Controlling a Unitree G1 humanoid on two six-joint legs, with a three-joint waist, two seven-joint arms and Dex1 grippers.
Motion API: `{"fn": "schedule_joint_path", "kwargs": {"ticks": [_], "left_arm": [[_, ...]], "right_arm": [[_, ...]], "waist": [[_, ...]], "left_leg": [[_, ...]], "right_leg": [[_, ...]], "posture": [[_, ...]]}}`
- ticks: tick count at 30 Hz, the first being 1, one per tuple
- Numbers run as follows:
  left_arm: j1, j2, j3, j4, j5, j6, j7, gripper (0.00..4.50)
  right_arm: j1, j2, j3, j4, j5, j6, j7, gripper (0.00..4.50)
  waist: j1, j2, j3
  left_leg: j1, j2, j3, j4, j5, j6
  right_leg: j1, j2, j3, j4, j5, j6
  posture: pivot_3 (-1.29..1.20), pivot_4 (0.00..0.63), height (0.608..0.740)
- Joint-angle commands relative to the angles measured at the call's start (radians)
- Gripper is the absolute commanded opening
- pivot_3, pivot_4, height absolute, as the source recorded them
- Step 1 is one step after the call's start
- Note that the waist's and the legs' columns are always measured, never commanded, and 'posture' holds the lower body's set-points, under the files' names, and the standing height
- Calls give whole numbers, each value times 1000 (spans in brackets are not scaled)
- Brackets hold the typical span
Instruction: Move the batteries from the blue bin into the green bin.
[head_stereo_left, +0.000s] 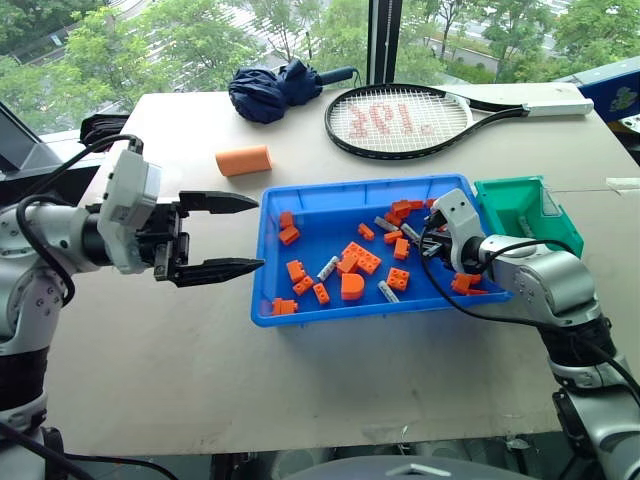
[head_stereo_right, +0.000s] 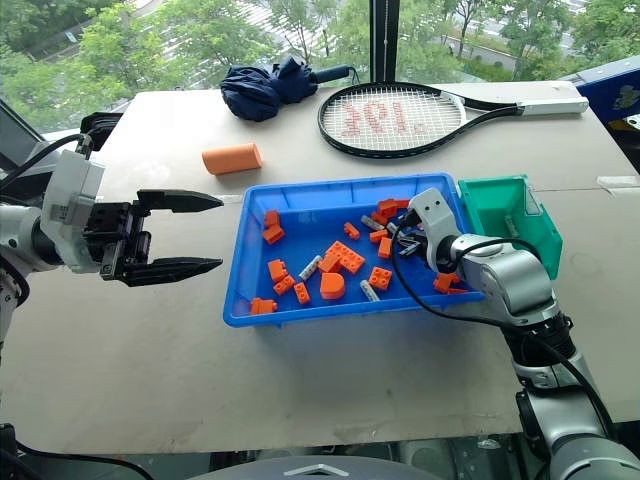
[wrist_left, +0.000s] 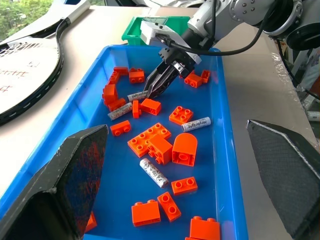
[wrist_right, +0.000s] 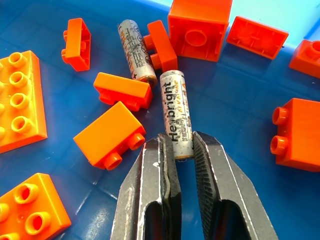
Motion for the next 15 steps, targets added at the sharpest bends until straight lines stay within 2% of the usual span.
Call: {"fn": "schedule_joint_path", "kwargs": {"ticks": [1,5,9,12,15], "left_arm": [[-22,-6,12,-10,-20,-4,-6,4500],[-52,-26,-7,-10,-26,3,0,4500],[-101,-53,-31,-13,-42,25,11,4500],[-126,-65,-50,-11,-42,29,7,4500],[-153,-76,-70,-5,-40,31,3,4500]], "right_arm": [[-37,-59,-142,-162,62,93,20,18],[-76,-121,-336,-310,166,287,40,18],[-99,-190,-525,-356,198,433,48,18],[-50,-274,-595,-337,181,450,55,18],[43,-337,-602,-289,148,388,52,18]], "waist": [[2,0,0],[0,0,0],[0,0,0],[0,0,0],[2,0,0]], "left_leg": [[-1,0,0,0,0,0],[-3,0,-1,1,0,0],[-3,0,-1,1,0,0],[-3,0,-1,1,0,0],[-3,0,-1,1,0,0]], "right_leg": [[-1,0,0,0,0,0],[-3,0,-1,0,0,0],[-2,0,-1,0,0,0],[-2,0,0,0,0,0],[-2,0,-1,0,0,0]], "posture": [[0,150,740],[0,150,740],[0,150,740],[0,150,740],[0,150,740]]}}
